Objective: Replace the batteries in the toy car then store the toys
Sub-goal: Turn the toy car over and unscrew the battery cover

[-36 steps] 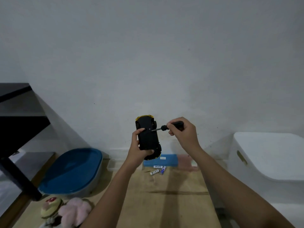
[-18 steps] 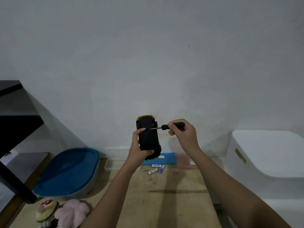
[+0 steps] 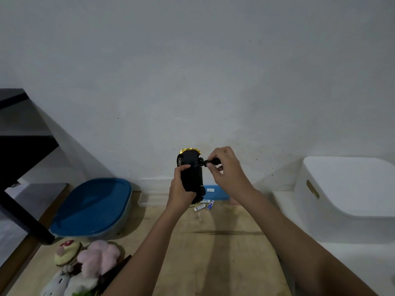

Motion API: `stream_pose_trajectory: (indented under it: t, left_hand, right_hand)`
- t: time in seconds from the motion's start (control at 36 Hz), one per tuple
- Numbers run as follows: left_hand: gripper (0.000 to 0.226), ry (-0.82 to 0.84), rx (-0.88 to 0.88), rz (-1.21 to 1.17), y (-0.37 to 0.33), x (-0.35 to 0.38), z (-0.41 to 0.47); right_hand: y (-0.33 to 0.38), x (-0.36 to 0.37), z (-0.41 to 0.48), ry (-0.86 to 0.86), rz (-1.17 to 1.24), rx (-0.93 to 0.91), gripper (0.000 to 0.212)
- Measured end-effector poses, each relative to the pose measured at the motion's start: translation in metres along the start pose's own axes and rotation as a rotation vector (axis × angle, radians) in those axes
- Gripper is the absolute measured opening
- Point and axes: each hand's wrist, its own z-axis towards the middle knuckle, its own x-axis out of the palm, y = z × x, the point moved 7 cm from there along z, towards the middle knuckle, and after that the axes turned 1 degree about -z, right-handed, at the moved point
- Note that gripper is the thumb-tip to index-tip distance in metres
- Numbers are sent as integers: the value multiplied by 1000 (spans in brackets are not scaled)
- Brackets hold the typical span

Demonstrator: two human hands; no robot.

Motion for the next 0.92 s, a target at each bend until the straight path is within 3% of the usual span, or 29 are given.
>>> stream_pose_trajectory:
  t: [0.11, 0.22, 0.31, 0.42, 0.5, 0.58, 0.72, 0.81, 0.92]
  left_hand:
    - [78, -4, -11, -23, 8, -5, -6]
    - [79, -10, -31, -49, 10, -7, -11]
    - [78, -16, -25, -66, 9, -9, -13]
    - [78, -10, -20, -79, 8, -10, -18]
    - [79, -5, -19, -118, 9, -10, -21]
    - [81, -22, -18, -145, 9, -10, -21]
    - [81, -26, -37, -179, 12, -12, -21]
    - [82, -19, -42, -180, 14, -11, -23]
    - [79, -22, -51, -185, 16, -10, -26]
  right_hand:
    - [-3, 2, -2, 97, -159, 77, 30]
    - [7, 4, -3, 100, -178, -20, 14]
    - [15, 5, -7, 113, -94, -57, 17]
    - [10, 3, -5, 126, -199, 108, 31]
    - [19, 5, -4, 145, -275, 10, 15]
    - [27, 7, -9, 146, -177, -64, 21]
    - [15, 8, -5, 153, -409, 115, 28]
    - [25, 12, -5, 132, -268, -19, 13]
    - [30, 14, -8, 135, -155, -44, 27]
